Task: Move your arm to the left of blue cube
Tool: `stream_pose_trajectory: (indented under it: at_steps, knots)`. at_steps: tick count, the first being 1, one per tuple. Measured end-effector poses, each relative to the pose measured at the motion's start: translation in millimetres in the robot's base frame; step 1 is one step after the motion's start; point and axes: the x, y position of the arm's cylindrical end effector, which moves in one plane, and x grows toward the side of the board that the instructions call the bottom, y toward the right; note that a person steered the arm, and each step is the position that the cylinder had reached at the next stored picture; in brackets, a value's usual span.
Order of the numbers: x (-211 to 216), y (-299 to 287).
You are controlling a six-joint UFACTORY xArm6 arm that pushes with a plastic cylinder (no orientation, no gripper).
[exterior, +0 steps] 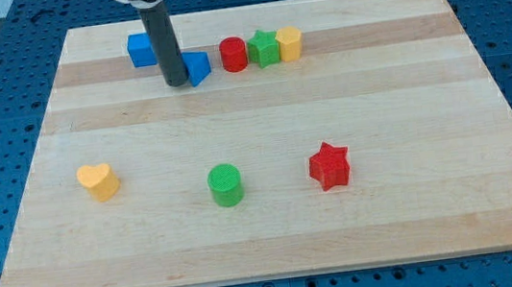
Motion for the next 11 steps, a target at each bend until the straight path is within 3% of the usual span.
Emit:
stream_pose_trajectory:
  at_steps: [3, 7, 9, 11]
  knots:
    - [-23, 23]
    - [-38, -106]
    - [-69, -107]
    - [-64, -84]
